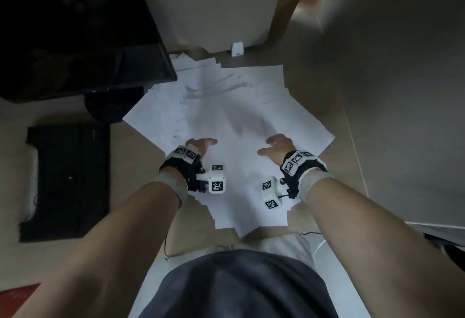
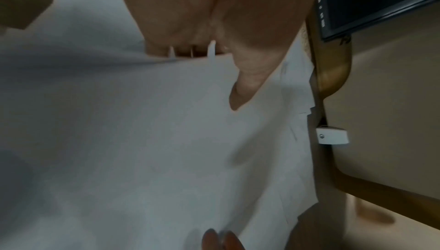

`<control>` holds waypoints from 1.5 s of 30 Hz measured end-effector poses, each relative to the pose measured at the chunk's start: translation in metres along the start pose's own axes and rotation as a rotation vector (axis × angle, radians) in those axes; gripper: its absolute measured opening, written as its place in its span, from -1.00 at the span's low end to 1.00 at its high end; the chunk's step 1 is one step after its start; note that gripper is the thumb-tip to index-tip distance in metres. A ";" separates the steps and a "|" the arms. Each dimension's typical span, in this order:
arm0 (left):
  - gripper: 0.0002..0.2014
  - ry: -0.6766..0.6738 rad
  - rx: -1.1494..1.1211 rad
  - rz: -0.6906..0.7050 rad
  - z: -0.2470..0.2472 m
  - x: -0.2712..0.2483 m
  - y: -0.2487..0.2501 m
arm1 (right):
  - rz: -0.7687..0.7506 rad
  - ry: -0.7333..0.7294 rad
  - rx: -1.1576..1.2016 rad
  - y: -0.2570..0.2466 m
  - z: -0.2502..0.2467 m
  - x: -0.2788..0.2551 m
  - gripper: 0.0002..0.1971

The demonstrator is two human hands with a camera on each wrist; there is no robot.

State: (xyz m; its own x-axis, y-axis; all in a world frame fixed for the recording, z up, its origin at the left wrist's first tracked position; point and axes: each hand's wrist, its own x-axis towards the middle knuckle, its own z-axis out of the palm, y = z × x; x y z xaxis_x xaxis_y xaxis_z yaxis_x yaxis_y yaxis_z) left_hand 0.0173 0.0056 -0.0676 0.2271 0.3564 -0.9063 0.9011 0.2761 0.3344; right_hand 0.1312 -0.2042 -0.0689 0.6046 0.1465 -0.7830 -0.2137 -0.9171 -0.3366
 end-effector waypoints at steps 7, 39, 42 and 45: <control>-0.07 0.161 0.006 -0.115 0.000 0.020 0.005 | 0.131 0.125 -0.064 -0.030 -0.008 0.033 0.00; -0.39 -0.096 -0.103 0.125 0.046 -0.001 0.000 | 0.135 0.054 0.246 0.017 -0.019 0.021 -0.38; -0.45 -0.129 -0.049 0.158 0.047 -0.015 -0.005 | 0.153 0.083 0.189 0.023 -0.016 0.009 -0.28; -0.47 -0.072 -0.062 0.112 0.029 -0.016 -0.027 | 0.048 0.054 0.139 0.014 0.003 -0.004 -0.39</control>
State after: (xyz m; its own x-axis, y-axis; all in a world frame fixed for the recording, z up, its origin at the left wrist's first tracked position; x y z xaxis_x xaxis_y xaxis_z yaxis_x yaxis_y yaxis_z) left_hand -0.0002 -0.0334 -0.0694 0.3530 0.3237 -0.8779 0.8446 0.2934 0.4478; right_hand 0.1233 -0.2168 -0.0723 0.6308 0.0795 -0.7718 -0.3457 -0.8617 -0.3713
